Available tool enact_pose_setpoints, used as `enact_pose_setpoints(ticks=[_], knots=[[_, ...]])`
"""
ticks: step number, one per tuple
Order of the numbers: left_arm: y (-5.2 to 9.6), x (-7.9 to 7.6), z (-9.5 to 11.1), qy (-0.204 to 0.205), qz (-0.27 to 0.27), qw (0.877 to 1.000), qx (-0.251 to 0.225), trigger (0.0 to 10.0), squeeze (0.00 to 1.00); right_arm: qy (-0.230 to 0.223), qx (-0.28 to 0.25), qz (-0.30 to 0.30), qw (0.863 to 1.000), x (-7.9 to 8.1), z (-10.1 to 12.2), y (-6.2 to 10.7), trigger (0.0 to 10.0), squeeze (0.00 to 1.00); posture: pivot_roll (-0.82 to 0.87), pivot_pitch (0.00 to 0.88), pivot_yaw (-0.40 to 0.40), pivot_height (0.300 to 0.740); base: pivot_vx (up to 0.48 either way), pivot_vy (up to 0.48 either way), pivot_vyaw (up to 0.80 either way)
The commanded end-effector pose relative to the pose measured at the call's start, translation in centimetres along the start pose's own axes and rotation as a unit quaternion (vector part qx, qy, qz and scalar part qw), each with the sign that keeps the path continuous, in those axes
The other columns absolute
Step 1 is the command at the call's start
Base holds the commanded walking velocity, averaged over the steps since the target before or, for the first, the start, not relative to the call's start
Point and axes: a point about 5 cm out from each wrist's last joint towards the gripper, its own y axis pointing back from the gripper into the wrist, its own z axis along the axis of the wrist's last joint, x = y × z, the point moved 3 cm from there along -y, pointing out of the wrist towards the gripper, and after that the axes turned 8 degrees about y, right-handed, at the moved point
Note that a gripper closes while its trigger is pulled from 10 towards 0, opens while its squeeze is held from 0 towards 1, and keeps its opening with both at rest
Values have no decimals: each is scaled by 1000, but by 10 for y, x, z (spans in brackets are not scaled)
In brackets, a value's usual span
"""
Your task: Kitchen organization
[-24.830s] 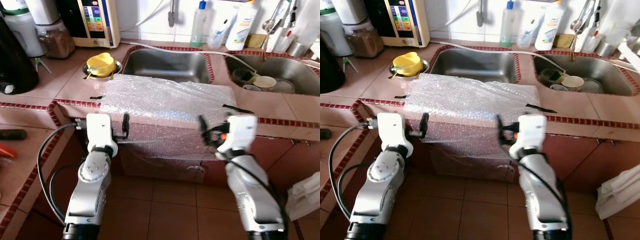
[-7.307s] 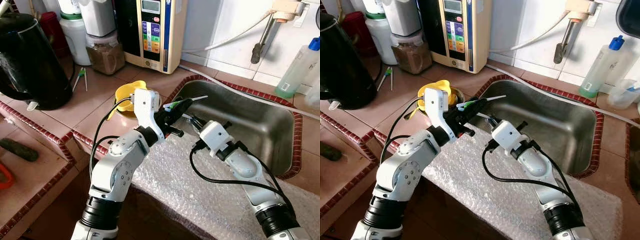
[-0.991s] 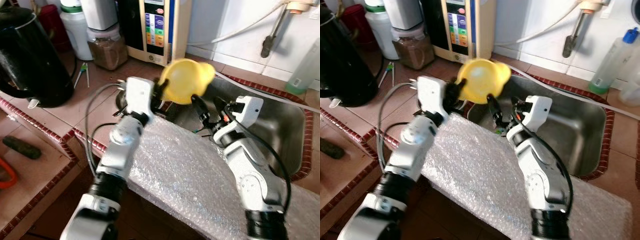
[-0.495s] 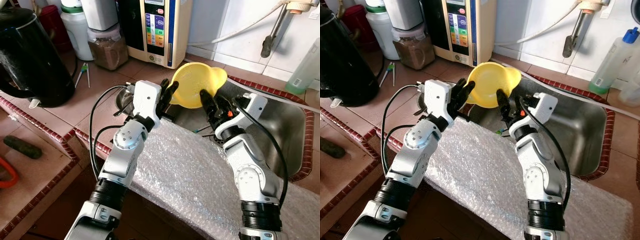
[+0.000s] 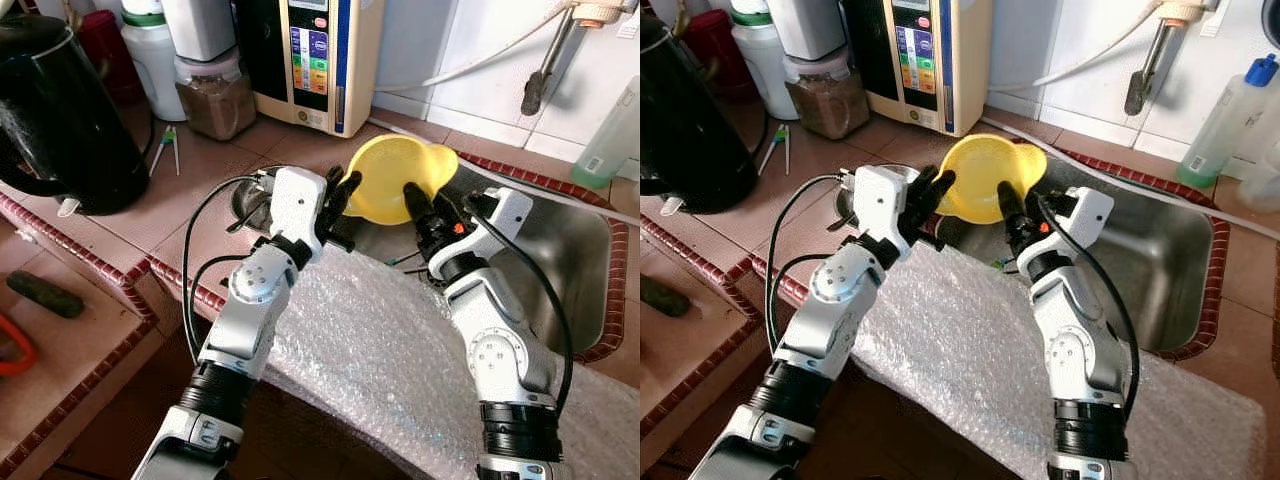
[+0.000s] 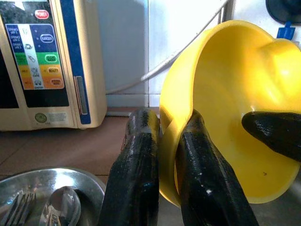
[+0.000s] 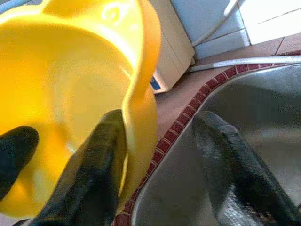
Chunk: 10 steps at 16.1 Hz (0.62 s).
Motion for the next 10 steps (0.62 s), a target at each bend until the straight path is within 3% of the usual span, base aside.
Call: enact_pose_setpoints(ticks=[1, 10], knots=[[0, -8, 12, -4, -25, 999, -23, 0, 0, 1, 15, -30, 999, -11, -7, 2, 0, 0, -72, 66, 64, 740, 0, 0, 0], [1, -5, 15, -27, -28, 999, -21, 0, 0, 0, 8, -49, 999, -9, -6, -4, 0, 0, -49, 64, 80, 740, 0, 0, 0]])
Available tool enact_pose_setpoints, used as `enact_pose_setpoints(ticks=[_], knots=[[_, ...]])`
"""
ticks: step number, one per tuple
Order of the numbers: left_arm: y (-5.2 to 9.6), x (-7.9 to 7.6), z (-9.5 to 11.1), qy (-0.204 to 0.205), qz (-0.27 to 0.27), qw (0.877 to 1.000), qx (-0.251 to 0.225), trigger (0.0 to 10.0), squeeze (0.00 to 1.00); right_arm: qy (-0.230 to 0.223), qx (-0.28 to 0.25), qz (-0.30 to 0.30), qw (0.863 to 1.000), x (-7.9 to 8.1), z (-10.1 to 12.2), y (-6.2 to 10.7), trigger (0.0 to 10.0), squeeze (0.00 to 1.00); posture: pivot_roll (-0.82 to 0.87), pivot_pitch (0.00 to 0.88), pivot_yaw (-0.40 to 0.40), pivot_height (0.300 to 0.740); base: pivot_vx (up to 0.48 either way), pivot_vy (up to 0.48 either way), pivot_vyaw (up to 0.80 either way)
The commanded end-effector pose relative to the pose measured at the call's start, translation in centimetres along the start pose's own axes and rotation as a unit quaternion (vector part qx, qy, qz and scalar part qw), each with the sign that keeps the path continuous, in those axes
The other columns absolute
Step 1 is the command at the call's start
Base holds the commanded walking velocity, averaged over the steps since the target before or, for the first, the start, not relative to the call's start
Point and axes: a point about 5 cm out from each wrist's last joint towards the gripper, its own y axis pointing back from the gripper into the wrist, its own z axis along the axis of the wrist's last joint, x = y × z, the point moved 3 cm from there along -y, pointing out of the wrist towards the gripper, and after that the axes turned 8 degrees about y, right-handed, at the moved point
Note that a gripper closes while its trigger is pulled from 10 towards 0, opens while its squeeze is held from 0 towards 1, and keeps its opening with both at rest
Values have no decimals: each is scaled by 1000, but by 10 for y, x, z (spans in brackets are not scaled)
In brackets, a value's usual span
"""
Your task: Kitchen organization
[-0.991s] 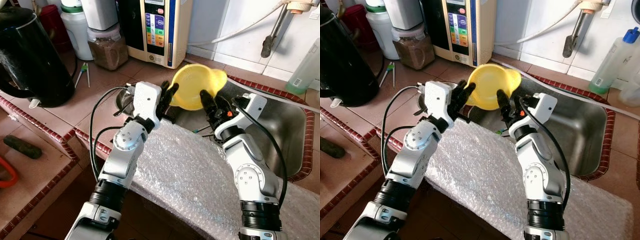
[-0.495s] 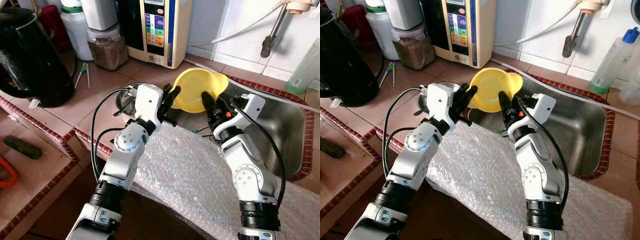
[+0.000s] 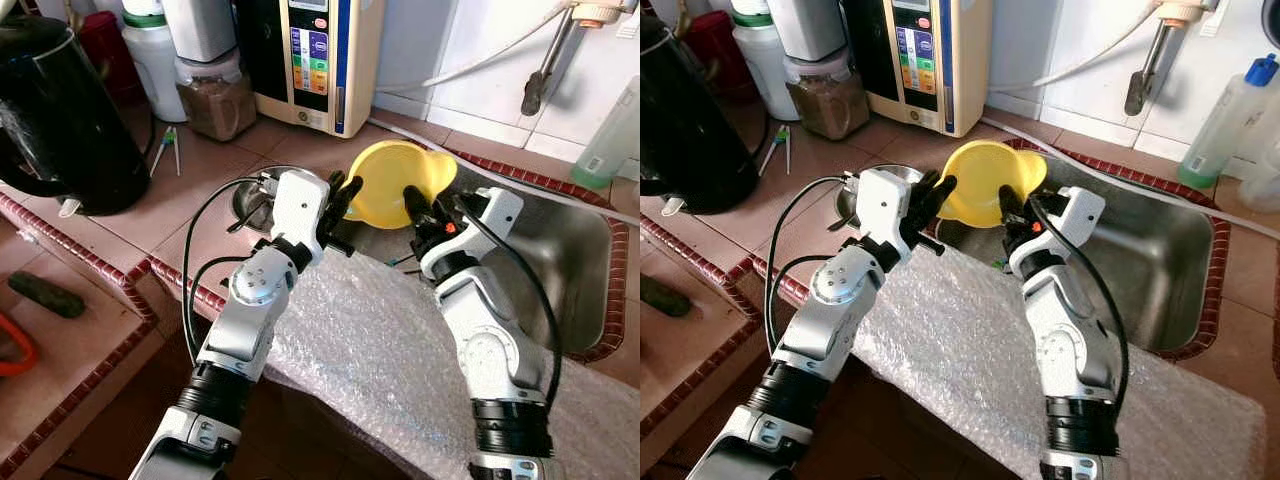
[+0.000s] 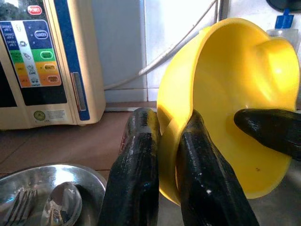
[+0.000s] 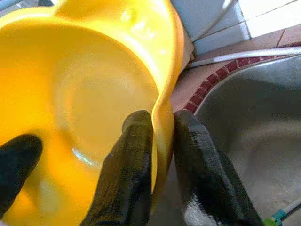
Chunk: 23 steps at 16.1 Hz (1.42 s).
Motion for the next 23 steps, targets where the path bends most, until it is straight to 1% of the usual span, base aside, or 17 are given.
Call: enact_pose_setpoints(ticks=[1, 2, 3, 4, 6, 8, 9, 10, 11, 12, 13, 14, 16, 18, 19, 20, 23], knots=[[0, -6, 18, -15, -30, 999, -30, 4314, 0, 9, 6, -35, 999, -14, -3, 0, 0, 0, -46, 64, 83, 740, 0, 0, 0], [0, -7, 17, -16, -34, 999, -28, 4314, 0, 9, 7, -37, 999, -14, -4, 0, 0, 0, -45, 63, 84, 740, 0, 0, 0], [0, -7, 16, -17, -38, 999, -24, 10000, 259, 9, 6, -43, 999, -14, -5, -1, 0, 0, -40, 61, 90, 740, 0, 0, 0], [1, -6, 15, -14, -37, 999, -19, 10000, 1000, 12, 7, -54, 998, -17, -5, -2, 0, 0, -40, 62, 93, 740, 0, 0, 0], [1, -6, 12, -19, -41, 999, -9, 10000, 1000, 24, 12, -105, 994, -30, -6, -7, 0, 0, -37, 61, 102, 740, 0, 0, 0], [1, -6, 11, -20, -42, 999, -5, 10000, 1000, 24, 8, -117, 993, -33, -5, -9, 0, 0, -36, 60, 104, 740, 0, 0, 0], [2, -4, 8, -28, -47, 998, 7, 10000, 1000, 30, 0, -137, 990, -37, -1, -17, 0, 0, -29, 56, 109, 740, 0, 0, 0], [2, -4, 7, -31, -48, 998, 11, 10000, 1000, 33, -1, -142, 989, -37, 0, -18, 0, 0, -28, 56, 110, 740, 0, 0, 0], [5, -3, -1, -33, -67, 996, 39, 10000, 1000, 73, 10, -176, 982, -47, -1, -21, 0, 0, -25, 52, 113, 740, 0, 0, 0], [7, -3, -4, -31, -75, 995, 49, 10000, 1000, 88, 15, -189, 978, -52, -2, -21, 0, 0, -25, 52, 113, 740, 0, 0, 0], [13, -3, -14, -39, -97, 991, 79, 10000, 1000, 105, 28, -231, 967, -66, -5, -19, 0, 0, -24, 52, 114, 740, 0, 0, 0], [17, -3, -19, -47, -108, 988, 96, 10000, 1000, 116, 42, -257, 958, -75, -9, -17, 0, 0, -21, 51, 113, 740, 0, 0, 0], [28, -1, -31, -48, -126, 981, 138, 10000, 1000, 106, 74, -300, 945, -92, -21, -10, 0, 0, -12, 49, 109, 740, 0, 0, 0], [32, 4, -34, -53, -119, 980, 149, 10000, 1000, 95, 98, -305, 942, -96, -32, -6, 0, 0, -9, 50, 108, 740, 0, 0, 0], [32, 5, -35, -53, -119, 980, 152, 10000, 1000, 92, 105, -306, 942, -97, -36, -5, 1412, 43, -9, 50, 107, 740, 0, 0, 0], [34, 7, -36, -55, -122, 978, 159, 10000, 1000, 91, 116, -308, 940, -98, -42, -3, 10000, 1000, -9, 48, 107, 740, 0, 0, 0], [34, 8, -36, -58, -124, 977, 165, 10000, 1000, 100, 119, -310, 938, -96, -45, -5, 10000, 1000, -12, 44, 107, 740, 0, 0, 0]])
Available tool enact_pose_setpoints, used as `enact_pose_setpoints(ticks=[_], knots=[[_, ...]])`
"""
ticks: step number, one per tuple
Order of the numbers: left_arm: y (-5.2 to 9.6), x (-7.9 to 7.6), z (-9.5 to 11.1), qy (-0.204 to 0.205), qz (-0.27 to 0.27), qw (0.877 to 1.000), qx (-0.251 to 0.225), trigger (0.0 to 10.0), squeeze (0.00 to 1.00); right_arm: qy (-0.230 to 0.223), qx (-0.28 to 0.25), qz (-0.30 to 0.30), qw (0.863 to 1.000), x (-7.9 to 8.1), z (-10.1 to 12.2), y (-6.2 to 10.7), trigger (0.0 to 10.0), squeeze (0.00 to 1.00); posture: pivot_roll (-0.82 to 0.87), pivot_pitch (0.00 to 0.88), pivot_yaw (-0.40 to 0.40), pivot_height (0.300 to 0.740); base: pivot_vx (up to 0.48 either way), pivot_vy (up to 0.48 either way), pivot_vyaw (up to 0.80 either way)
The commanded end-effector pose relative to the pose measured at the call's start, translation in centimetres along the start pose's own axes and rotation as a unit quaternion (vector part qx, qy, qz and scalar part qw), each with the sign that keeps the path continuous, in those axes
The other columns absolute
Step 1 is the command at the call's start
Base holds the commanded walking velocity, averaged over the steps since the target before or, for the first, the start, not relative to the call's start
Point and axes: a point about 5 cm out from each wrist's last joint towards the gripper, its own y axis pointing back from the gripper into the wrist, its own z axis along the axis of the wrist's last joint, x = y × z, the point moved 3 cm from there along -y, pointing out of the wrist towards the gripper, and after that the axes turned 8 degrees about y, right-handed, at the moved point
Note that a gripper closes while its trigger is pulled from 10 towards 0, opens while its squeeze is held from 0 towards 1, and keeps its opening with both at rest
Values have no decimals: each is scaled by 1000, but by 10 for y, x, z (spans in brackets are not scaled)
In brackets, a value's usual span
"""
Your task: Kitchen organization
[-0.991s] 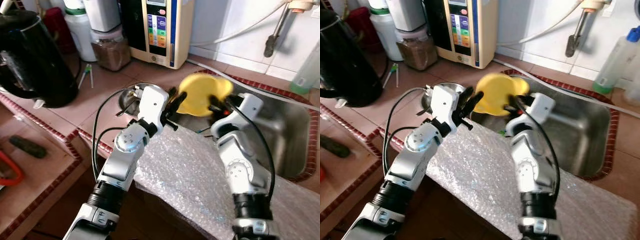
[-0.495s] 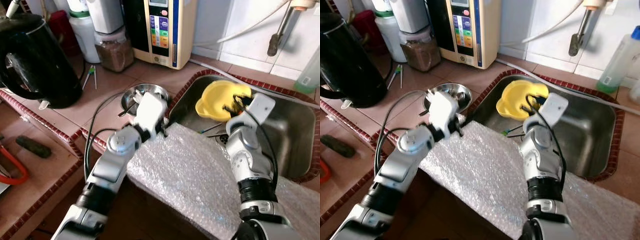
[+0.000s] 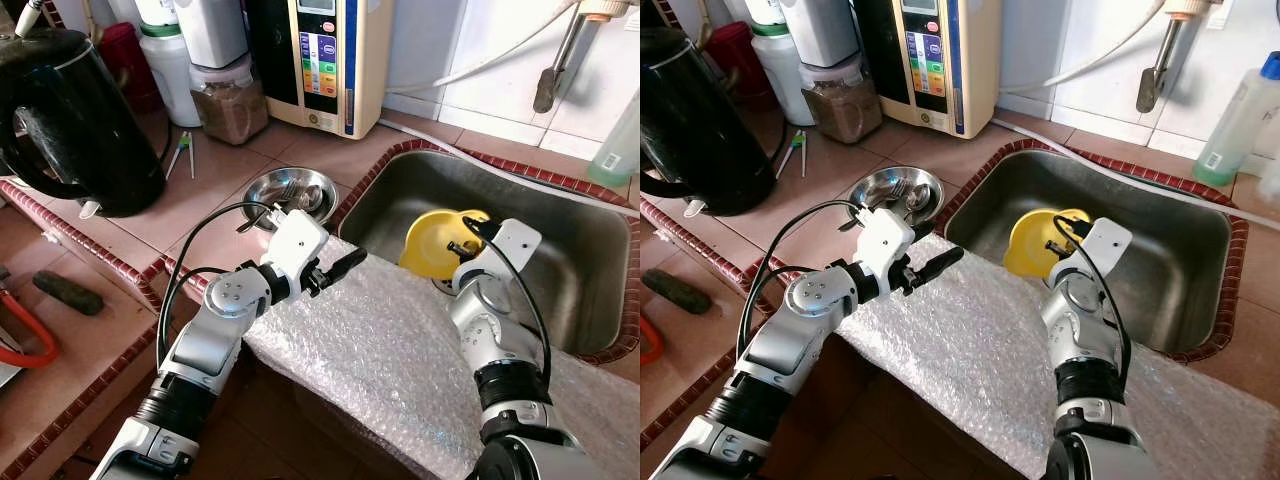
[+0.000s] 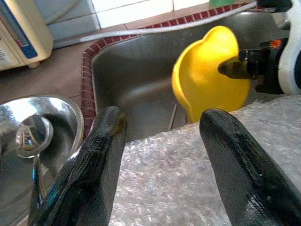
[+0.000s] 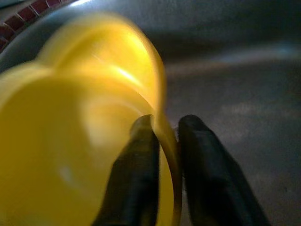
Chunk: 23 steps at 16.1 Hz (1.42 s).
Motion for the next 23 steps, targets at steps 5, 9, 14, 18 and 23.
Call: enact_pose_setpoints(ticks=[5, 9, 14, 18, 23], knots=[[1, 0, 1, -7, -3, 1000, 15, 10000, 1000, 32, -20, 67, 997, 27, 4, 1, 10000, 1000, -7, 48, 109, 740, 0, 0, 0], [2, 2, 1, -13, 2, 1000, 19, 10000, 1000, 70, -8, 130, 989, 50, -4, 6, 10000, 1000, -4, 51, 113, 740, 0, 0, 0], [5, 52, 14, 2, 155, 988, -3, 10000, 1000, 36, -72, 198, 977, 69, 17, 18, 10000, 1000, -11, 56, 113, 740, 0, 0, 0], [9, 88, 13, 65, 258, 964, 15, 10000, 1000, 45, -153, 325, 932, 104, 36, 54, 10000, 1000, -23, 58, 109, 740, 0, 0, 0], [-5, 94, 4, 120, 262, 956, 57, 10000, 1000, 95, -195, 449, 867, 129, 37, 102, 10000, 871, -50, 66, 115, 740, 0, 0, 0]])
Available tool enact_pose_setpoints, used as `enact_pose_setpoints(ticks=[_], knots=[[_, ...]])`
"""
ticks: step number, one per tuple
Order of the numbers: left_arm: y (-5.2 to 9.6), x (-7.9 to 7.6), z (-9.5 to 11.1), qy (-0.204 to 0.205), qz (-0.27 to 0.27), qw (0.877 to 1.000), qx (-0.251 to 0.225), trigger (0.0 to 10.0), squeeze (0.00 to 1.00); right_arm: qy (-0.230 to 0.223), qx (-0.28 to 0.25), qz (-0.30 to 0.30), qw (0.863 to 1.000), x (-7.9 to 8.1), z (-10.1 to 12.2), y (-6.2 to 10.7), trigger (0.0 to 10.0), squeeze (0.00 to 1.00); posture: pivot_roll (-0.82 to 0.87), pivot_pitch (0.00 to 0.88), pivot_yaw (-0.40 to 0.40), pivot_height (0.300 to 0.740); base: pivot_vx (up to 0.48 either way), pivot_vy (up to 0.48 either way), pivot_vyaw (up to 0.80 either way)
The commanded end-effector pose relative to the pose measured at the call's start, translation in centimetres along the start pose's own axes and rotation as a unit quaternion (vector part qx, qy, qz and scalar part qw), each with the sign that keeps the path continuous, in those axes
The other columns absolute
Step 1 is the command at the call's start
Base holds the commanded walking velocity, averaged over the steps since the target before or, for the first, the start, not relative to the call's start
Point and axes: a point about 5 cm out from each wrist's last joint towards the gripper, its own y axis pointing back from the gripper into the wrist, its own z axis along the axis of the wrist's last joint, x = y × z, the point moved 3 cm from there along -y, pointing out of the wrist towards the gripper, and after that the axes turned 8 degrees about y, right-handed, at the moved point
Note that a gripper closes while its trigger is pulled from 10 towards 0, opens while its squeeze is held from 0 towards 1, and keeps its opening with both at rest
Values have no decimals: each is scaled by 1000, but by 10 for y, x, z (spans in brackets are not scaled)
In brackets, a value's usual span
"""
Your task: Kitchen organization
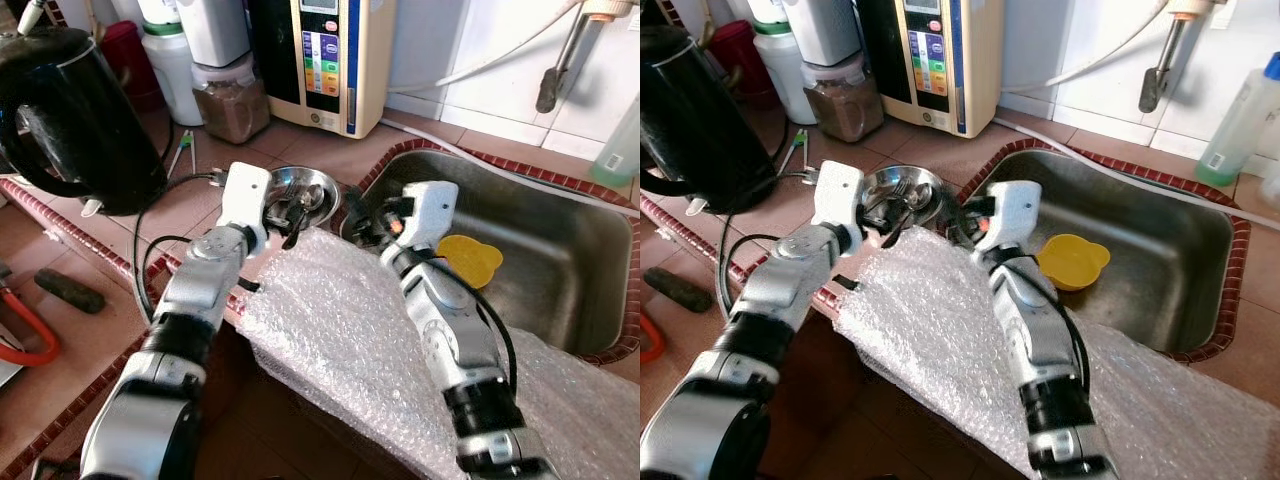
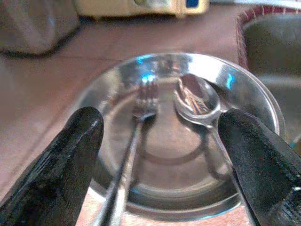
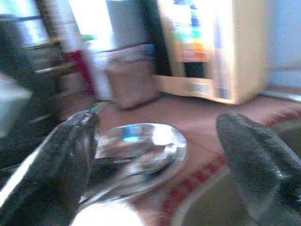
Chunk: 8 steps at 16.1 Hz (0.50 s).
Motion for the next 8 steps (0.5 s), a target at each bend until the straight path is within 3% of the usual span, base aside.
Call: enact_pose_setpoints(ticks=[1, 2, 3, 8], knots=[[-4, -1, 6, 22, -4, 1000, 0, 10000, 1000, 18, 5, 59, 998, 18, 2, 5, 10000, 239, -51, 67, 115, 740, 0, 0, 0], [-7, -5, 10, 22, -7, 1000, -1, 10000, 149, 29, 12, 75, 997, 22, 0, 10, 10000, 0, -53, 69, 116, 740, 0, 0, 0], [-8, -6, 11, 23, -9, 1000, 2, 10000, 0, 34, 17, 79, 996, 23, -2, 13, 10000, 0, -55, 69, 116, 740, 0, 0, 0], [-12, -11, -11, 55, -22, 995, 74, 10000, 0, 45, 28, 86, 995, 24, -4, 19, 10000, 0, -65, 70, 119, 740, 0, 0, 0]])
